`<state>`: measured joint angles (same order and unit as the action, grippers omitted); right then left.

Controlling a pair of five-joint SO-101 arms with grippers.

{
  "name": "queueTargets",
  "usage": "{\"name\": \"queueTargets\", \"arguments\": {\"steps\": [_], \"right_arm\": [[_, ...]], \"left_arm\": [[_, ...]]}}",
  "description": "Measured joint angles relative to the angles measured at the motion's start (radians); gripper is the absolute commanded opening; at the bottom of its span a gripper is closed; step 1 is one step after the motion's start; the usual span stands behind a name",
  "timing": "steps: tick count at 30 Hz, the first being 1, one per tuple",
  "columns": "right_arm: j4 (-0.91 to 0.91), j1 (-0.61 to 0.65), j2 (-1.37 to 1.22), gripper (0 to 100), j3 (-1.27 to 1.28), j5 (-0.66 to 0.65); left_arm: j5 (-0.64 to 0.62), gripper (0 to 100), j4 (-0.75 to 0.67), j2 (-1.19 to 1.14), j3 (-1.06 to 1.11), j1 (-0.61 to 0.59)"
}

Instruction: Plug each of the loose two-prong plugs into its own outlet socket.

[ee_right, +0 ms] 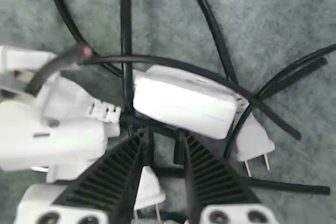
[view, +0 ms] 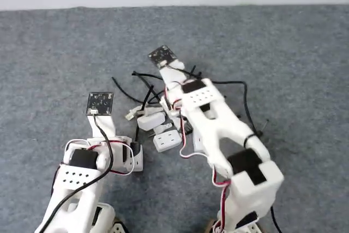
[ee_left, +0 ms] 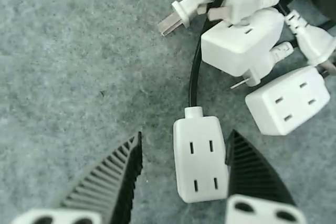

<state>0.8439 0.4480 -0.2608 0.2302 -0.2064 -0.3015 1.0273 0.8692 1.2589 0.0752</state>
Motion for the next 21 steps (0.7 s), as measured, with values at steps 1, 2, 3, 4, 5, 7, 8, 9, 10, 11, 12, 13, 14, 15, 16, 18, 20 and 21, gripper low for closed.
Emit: {"name": "queueTargets", "arguments": {"steps": [1, 2, 3, 4, 5, 7, 8, 9, 10, 11, 12, 13, 14, 15, 16, 18, 20, 21], "right_arm": [[0.002, -0.002, -0.021, 8.4, -0.018, 0.0], [0.011, -0.003, -0.038, 8.4, -0.037, 0.0], [0.025, -0.003, -0.048, 8.4, -0.052, 0.0], [0.041, -0.003, -0.054, 8.4, -0.068, 0.0], [0.058, -0.003, -0.055, 8.4, -0.078, 0.0], [0.092, -0.002, -0.055, 8.4, -0.095, 0.0], [0.106, -0.002, -0.055, 8.4, -0.097, 0.0], [0.12, -0.002, -0.048, 8.4, -0.097, 0.0], [0.132, -0.002, -0.035, 8.4, -0.097, 0.0], [0.146, -0.002, -0.015, 8.4, -0.097, 0.0], [0.161, -0.002, 0.006, 8.4, -0.097, 0.003], [0.172, -0.002, 0.032, 8.4, -0.095, 0.003], [0.181, -0.002, 0.051, 8.4, -0.095, 0.003], [0.189, 0.0, 0.069, 8.4, -0.086, 0.003], [0.195, 0.011, 0.086, 8.4, -0.069, 0.003], [0.198, 0.041, 0.098, 8.4, -0.032, 0.003], [0.203, 0.057, 0.098, 8.4, -0.02, 0.003], [0.203, 0.057, 0.098, 8.5, -0.02, 0.0]], "left_arm": [[0.0, 25, 0.0, 0.0, 0.0, 0.0], [0.0, 25, 0.0, 0.0, 0.002, 0.0], [0.0, 25, 0.0, 0.0, 0.005, 0.0], [0.0, 25, 0.0, 0.0, 0.008, 0.0], [0.0, 25, 0.0, 0.0, 0.008, 0.0], [0.0, 25, 0.0, 0.0, 0.008, 0.0], [0.0, 25, 0.0, 0.002, 0.008, 0.0], [0.0, 25, 0.0, 0.002, 0.008, 0.0], [0.0, 25, 0.0, 0.002, 0.012, 0.0], [0.0, 25, 0.0, 0.002, 0.017, 0.0], [0.0, 25, 0.0, 0.002, 0.02, 0.0], [0.0, 25, 0.0, 0.002, 0.02, 0.0], [0.0, 25, 0.0, 0.002, 0.02, 0.0], [0.0, 25, 0.0, 0.002, 0.02, 0.0], [0.0, 25, 0.0, 0.002, 0.02, 0.0], [0.0, 25, 0.0, 0.002, 0.02, 0.0], [0.0, 25, 0.0, 0.002, 0.02, 0.0], [0.0, 25, 0.0, 0.002, 0.02, 0.0]]}}
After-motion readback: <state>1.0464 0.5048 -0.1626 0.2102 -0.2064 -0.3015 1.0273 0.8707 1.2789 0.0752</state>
